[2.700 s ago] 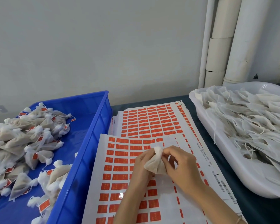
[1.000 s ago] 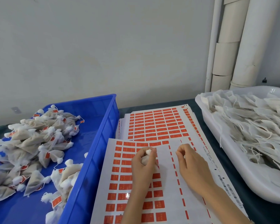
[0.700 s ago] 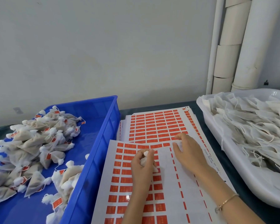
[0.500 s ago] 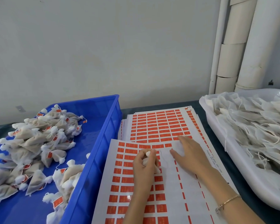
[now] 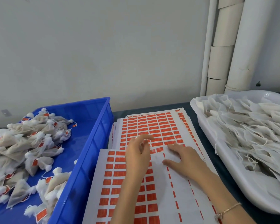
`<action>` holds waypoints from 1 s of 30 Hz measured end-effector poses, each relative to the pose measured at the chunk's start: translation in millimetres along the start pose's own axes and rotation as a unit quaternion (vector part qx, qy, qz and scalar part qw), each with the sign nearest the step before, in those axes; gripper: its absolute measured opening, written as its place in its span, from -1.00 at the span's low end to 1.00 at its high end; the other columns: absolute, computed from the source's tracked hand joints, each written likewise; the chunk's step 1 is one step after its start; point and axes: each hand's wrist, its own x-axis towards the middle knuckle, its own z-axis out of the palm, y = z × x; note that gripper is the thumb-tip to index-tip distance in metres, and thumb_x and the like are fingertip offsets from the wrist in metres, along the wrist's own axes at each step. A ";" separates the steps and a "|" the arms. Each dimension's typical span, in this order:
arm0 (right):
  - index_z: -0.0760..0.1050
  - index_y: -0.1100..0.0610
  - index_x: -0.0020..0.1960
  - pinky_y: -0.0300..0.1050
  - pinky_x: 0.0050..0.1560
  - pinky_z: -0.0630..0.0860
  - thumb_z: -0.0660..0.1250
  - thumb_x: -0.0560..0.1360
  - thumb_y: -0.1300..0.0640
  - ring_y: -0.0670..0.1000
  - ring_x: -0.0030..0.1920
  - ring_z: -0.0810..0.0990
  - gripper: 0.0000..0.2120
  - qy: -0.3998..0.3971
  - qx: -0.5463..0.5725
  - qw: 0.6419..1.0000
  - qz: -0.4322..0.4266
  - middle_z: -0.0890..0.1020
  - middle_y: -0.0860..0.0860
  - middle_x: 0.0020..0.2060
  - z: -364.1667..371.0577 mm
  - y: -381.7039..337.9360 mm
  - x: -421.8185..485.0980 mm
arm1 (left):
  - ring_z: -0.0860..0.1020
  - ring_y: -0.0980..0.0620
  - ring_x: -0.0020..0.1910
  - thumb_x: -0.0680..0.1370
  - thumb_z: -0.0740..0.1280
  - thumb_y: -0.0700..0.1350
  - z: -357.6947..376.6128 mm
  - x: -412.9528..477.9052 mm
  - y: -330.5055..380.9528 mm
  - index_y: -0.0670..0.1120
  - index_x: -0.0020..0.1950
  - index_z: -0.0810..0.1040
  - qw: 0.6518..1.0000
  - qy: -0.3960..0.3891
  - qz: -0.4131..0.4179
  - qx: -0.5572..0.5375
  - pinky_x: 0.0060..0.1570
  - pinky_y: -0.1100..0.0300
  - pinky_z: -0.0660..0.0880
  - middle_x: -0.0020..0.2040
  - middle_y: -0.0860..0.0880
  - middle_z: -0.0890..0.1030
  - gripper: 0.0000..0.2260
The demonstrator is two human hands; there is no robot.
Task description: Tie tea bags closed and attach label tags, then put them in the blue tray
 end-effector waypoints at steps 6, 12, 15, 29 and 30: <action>0.39 -0.19 0.38 -0.22 0.21 0.39 0.36 0.37 -0.34 -0.11 0.25 0.52 -0.38 0.024 -0.008 0.999 -0.031 0.49 -0.23 0.32 -5.0 -5.2 -0.7 | 0.51 0.16 -0.02 0.55 0.34 0.03 17.5 3.8 -23.1 0.28 0.08 0.56 0.992 -0.049 0.012 0.112 -0.15 0.50 0.39 0.11 0.20 0.39 -0.84; 0.56 -0.21 0.18 -0.49 -0.10 0.28 0.42 0.43 -0.15 -0.26 -0.06 0.55 -0.68 -0.004 0.079 0.996 -0.051 0.61 -0.25 0.13 -14.9 -10.5 -0.9 | 0.44 0.32 -0.12 0.50 0.35 0.17 13.6 2.2 -31.9 0.39 0.06 0.47 0.988 -0.096 0.036 0.118 -0.23 0.51 0.30 0.13 0.19 0.45 -0.82; 0.57 -0.19 0.15 -0.45 -0.08 0.31 0.42 0.44 -0.10 -0.25 -0.05 0.51 -0.72 -0.025 0.105 0.993 -0.047 0.62 -0.23 0.11 -19.9 -11.4 1.0 | 0.43 0.32 -0.12 0.49 0.36 0.18 15.0 1.4 -31.1 0.36 0.10 0.50 0.987 -0.094 0.046 0.120 -0.22 0.50 0.27 0.11 0.19 0.45 -0.80; 0.56 -0.15 0.17 -0.54 0.02 0.28 0.43 0.45 0.05 -0.06 0.27 0.53 -0.69 -0.043 0.157 0.984 -0.071 0.57 -0.20 0.21 -14.1 -9.7 0.7 | 0.50 0.15 -0.06 0.48 0.43 0.03 18.0 -1.9 -27.6 0.16 0.05 0.63 0.990 -0.051 0.086 0.095 -0.05 0.40 0.47 -0.02 0.17 0.50 -0.85; 0.56 -0.14 0.17 -0.54 0.02 0.28 0.43 0.45 0.06 -0.06 0.27 0.53 -0.70 -0.043 0.155 0.984 -0.072 0.58 -0.19 0.21 -14.2 -9.7 0.5 | 0.50 0.15 -0.06 0.49 0.43 0.02 18.0 -1.8 -27.4 0.15 0.05 0.64 0.990 -0.054 0.086 0.099 -0.05 0.39 0.48 -0.02 0.16 0.51 -0.85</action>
